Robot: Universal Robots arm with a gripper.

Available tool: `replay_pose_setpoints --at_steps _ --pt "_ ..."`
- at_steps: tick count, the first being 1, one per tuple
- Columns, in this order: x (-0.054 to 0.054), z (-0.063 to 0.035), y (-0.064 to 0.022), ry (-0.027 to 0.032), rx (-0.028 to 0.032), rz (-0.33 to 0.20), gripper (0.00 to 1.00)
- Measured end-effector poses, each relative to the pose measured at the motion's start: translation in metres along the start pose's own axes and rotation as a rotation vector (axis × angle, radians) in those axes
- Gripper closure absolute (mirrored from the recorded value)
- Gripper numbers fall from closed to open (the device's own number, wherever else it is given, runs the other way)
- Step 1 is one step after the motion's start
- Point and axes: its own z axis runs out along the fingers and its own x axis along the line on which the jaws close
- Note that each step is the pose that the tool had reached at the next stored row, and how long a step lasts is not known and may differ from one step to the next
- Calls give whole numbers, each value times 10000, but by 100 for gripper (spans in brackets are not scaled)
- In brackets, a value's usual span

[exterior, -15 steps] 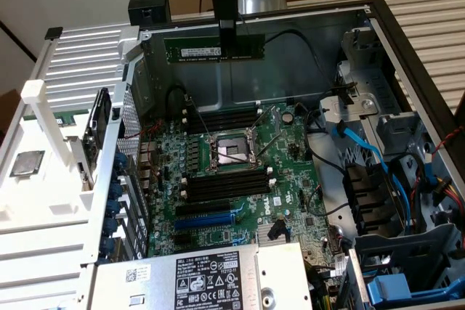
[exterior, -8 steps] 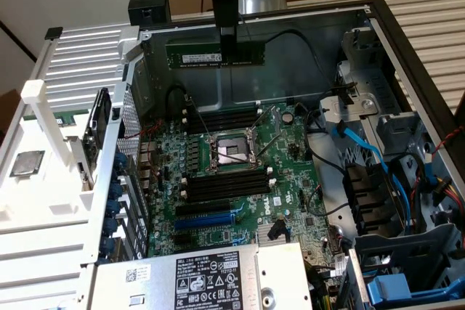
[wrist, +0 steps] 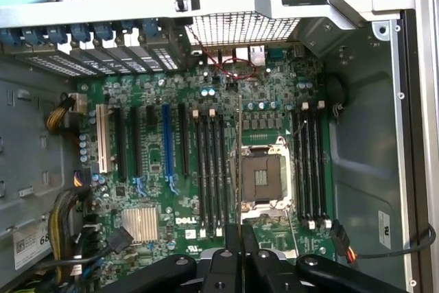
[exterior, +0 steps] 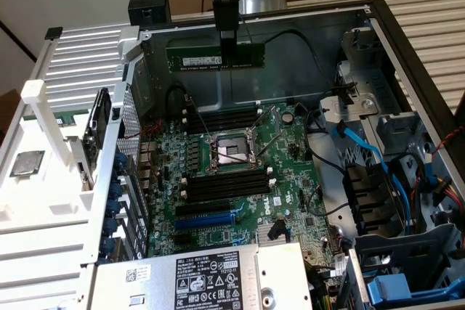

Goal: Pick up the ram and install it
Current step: 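Pick up the ram and move it above insertion slot, then insert the ram into the slot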

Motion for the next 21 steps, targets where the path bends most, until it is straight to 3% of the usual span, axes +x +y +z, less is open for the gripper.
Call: replay_pose_setpoints --at_steps 18,21 --pt "0 3 3 1 -11 -37 88" --pt "0 3 4 -1 -10 -243 88"
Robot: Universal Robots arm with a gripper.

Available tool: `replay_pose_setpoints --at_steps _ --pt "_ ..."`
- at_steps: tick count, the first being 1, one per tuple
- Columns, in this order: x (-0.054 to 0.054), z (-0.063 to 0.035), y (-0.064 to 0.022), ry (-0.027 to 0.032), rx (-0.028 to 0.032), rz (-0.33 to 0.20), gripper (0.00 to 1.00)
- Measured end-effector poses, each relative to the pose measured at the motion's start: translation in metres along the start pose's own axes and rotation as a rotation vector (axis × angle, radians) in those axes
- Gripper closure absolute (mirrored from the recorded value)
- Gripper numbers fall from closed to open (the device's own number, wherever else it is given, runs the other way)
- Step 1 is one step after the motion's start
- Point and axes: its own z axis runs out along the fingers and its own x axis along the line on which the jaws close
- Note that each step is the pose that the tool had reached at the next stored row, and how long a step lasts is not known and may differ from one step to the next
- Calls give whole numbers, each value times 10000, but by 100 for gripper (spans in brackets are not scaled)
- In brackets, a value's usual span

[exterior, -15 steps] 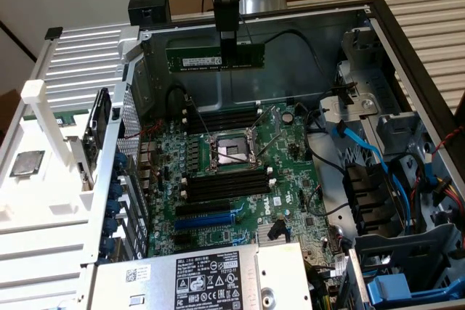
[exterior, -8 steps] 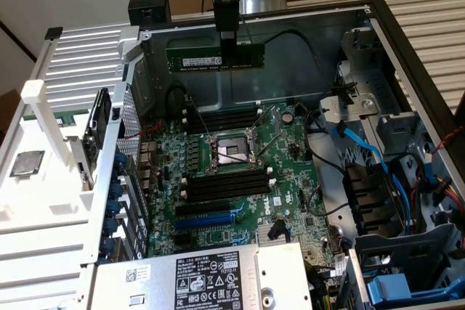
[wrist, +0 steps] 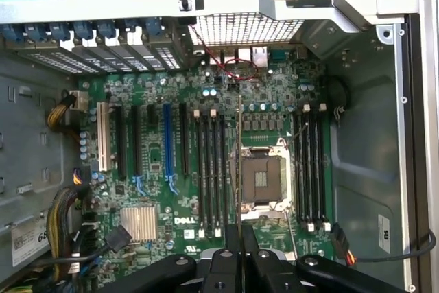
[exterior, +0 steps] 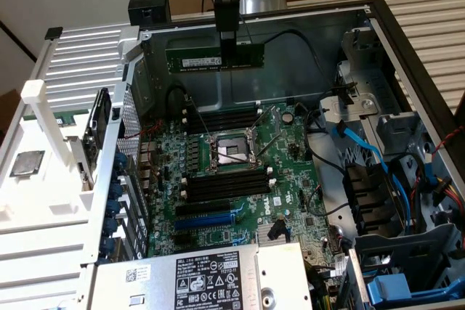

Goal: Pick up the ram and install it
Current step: 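Insert the ram into the slot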

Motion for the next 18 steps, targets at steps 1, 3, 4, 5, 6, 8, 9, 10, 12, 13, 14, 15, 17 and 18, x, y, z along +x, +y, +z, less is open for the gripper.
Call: replay_pose_setpoints --at_steps 1,3,4,5,6,8,9,10,12,13,14,15,17,18 --pt "0 1 2 -4 0 -75 88" --pt "1 8 18 -4 -1 -245 88" --pt "1 13 18 -4 0 -266 88" --pt "1 21 18 -4 1 -268 88" --pt "1 30 18 -4 1 -268 88" --pt "1 37 18 -3 0 -269 88" --pt "1 37 18 -2 -1 -269 88" --pt "1 41 18 -4 -1 -269 88" --pt "1 65 18 -6 1 -269 88" --pt "1 82 17 -5 -1 -269 88" --pt "1 99 17 -4 -1 -269 88" --pt "1 118 17 -4 -1 -270 88" --pt "0 184 14 -4 -1 -269 88" --pt "0 199 12 -5 0 -269 88"
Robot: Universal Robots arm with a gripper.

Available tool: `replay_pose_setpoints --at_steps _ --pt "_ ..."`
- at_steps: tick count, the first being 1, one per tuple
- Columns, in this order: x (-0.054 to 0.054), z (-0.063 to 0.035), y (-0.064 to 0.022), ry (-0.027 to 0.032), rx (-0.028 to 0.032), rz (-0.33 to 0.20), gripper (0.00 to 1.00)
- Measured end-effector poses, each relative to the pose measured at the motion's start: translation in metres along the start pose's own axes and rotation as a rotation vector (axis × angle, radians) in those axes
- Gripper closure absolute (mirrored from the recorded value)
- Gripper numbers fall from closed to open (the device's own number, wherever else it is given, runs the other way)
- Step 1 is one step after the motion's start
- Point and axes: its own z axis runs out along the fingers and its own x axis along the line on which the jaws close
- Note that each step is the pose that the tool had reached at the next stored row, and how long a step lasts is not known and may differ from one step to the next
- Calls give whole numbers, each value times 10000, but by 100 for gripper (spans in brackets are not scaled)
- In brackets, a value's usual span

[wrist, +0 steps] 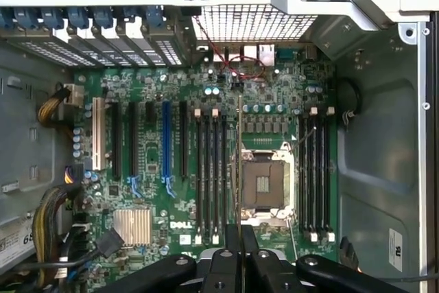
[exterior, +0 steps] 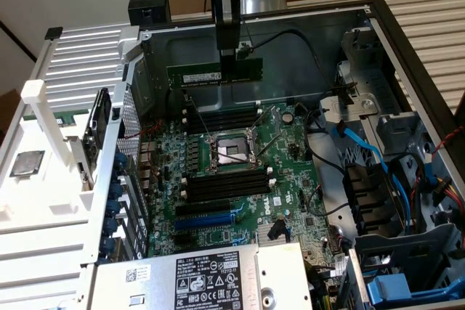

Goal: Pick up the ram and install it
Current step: 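Insert the ram into the slot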

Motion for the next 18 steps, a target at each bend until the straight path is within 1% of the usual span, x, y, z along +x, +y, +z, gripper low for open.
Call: replay_pose_setpoints --at_steps 6,8,9,10,11,12,13,14,15,17,18 --pt "0 116 -36 -5 -1 1 88" --pt "23 179 -40 -21 -1 -1 88" --pt "31 187 -40 -28 -3 -1 88" --pt "77 201 -42 -81 -3 -2 88" --pt "120 210 -45 -111 -9 -2 88" --pt "136 232 -46 -153 -10 -2 88" --pt "136 249 -46 -175 -12 -2 88" --pt "136 264 -47 -210 -13 -3 88" --pt "137 297 -47 -273 -15 -5 88" --pt "141 330 -49 -325 -16 -7 88" --pt "147 364 -49 -366 -17 -7 88"
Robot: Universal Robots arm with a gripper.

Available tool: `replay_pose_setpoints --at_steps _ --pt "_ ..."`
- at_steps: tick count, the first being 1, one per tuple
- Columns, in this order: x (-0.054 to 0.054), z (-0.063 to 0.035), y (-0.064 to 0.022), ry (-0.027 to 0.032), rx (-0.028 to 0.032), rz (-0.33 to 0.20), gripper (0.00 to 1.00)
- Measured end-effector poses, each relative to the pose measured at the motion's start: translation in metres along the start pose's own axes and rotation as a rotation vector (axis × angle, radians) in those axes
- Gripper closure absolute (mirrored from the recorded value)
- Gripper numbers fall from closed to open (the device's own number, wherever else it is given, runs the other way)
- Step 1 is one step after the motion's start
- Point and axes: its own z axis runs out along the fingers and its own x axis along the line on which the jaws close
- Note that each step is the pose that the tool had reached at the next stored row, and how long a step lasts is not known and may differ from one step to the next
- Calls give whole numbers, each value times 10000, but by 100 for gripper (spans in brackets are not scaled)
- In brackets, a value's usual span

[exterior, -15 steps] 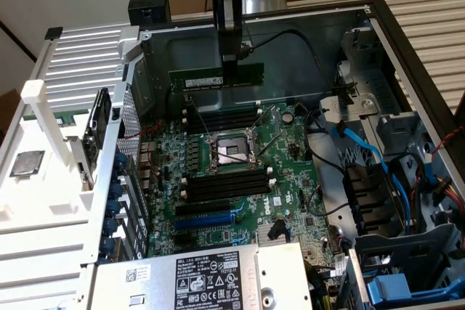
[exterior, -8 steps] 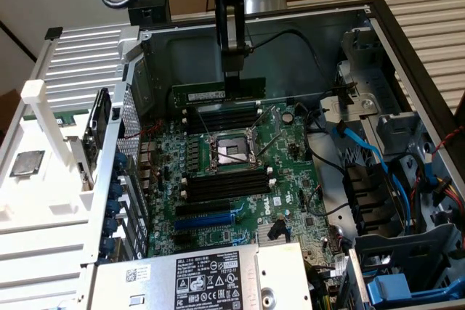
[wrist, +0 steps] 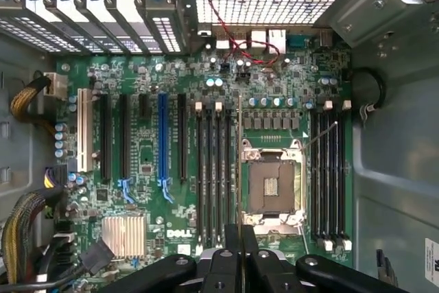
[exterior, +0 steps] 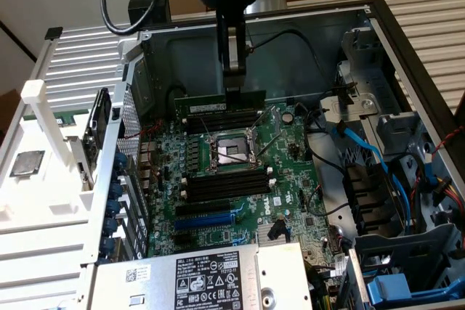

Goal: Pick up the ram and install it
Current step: 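Insert the ram into the slot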

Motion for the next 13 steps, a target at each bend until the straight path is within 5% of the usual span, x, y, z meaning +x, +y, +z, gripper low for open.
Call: replay_pose_setpoints --at_steps 13 --pt "106 220 -22 -190 -5 -3 88"
